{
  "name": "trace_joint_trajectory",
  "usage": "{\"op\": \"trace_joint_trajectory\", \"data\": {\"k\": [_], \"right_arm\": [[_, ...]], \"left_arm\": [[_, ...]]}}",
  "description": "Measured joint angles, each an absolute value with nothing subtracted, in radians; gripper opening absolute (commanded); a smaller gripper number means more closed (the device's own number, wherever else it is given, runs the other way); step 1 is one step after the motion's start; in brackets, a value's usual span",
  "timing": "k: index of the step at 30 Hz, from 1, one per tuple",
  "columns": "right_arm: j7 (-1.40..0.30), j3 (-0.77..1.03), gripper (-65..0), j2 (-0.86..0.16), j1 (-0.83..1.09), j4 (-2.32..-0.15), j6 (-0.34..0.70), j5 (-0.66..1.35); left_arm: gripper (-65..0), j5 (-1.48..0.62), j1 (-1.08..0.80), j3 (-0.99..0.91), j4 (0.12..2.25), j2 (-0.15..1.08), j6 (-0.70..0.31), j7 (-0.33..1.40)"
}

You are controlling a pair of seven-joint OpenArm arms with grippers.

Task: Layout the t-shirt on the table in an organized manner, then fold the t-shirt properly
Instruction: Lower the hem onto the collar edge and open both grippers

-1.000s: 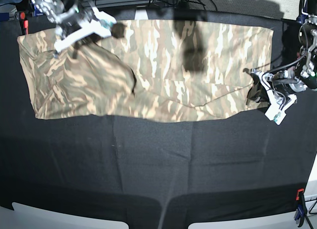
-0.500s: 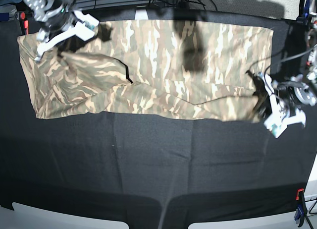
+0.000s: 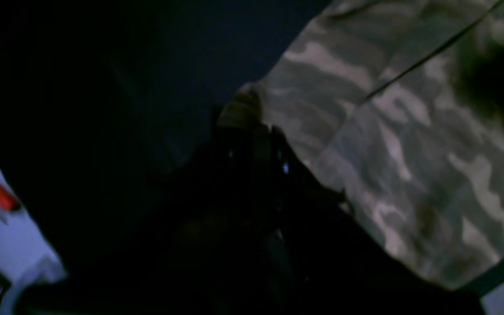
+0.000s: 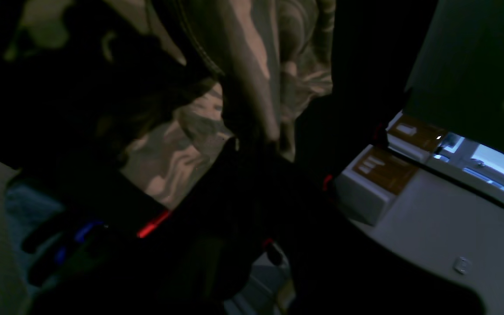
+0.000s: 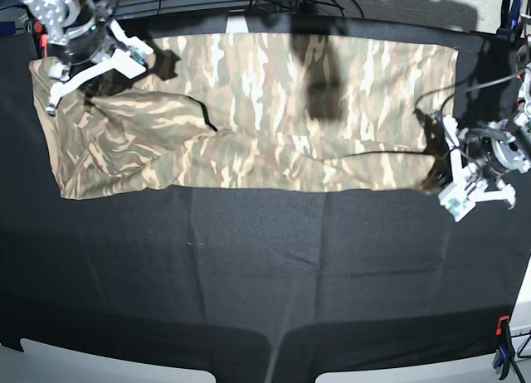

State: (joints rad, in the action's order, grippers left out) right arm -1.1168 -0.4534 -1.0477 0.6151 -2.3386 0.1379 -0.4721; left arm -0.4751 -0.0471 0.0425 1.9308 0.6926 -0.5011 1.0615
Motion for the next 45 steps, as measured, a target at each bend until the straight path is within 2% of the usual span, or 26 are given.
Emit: {"op": "trace_joint_trajectory", "data": {"k": [4,17,20,26,30,37,41,45], "right_arm": [[-1.116,-0.451,-65.0,-1.047,0.616,-2.339,0.138,-0.472],[-1.116,-0.451,-65.0,-1.05,0.616,-2.339,0.161,-0.462],[-1.11,-0.451,-65.0,-1.099,0.617,-2.339,0.183,-0.392],[-1.11,-0.451,-65.0,-1.19,0.617,-2.339,0.183,-0.381],[-1.108,-0.452,-65.0,-1.265,0.618,-2.339,0.271,-0.281],[-1.105,-0.451,-65.0,-1.402,0.618,-2.342,0.326,-0.26],[-1.102,-0.451,-65.0,-1.445,0.618,-2.342,0.327,-0.257],[-1.14,-0.451,-65.0,-1.462,0.618,-2.289,0.327,-0.157]], "left_arm": [[-65.0,-0.581,-0.049,0.043,1.931,0.693,-0.501,1.143],[-65.0,-0.584,-0.123,0.043,1.931,0.693,-0.501,1.202],[-65.0,-0.584,-0.144,0.043,1.931,0.693,-0.502,1.202],[-65.0,-0.584,-0.144,0.043,1.931,0.693,-0.502,1.179],[-65.0,-0.58,-0.144,0.043,1.931,0.693,-0.502,1.178],[-65.0,-0.58,-0.144,0.043,1.931,0.693,-0.502,1.178],[-65.0,-0.58,-0.144,0.043,1.931,0.693,-0.502,1.18],[-65.0,-0.576,-0.147,0.043,1.931,0.693,-0.502,1.188]]}}
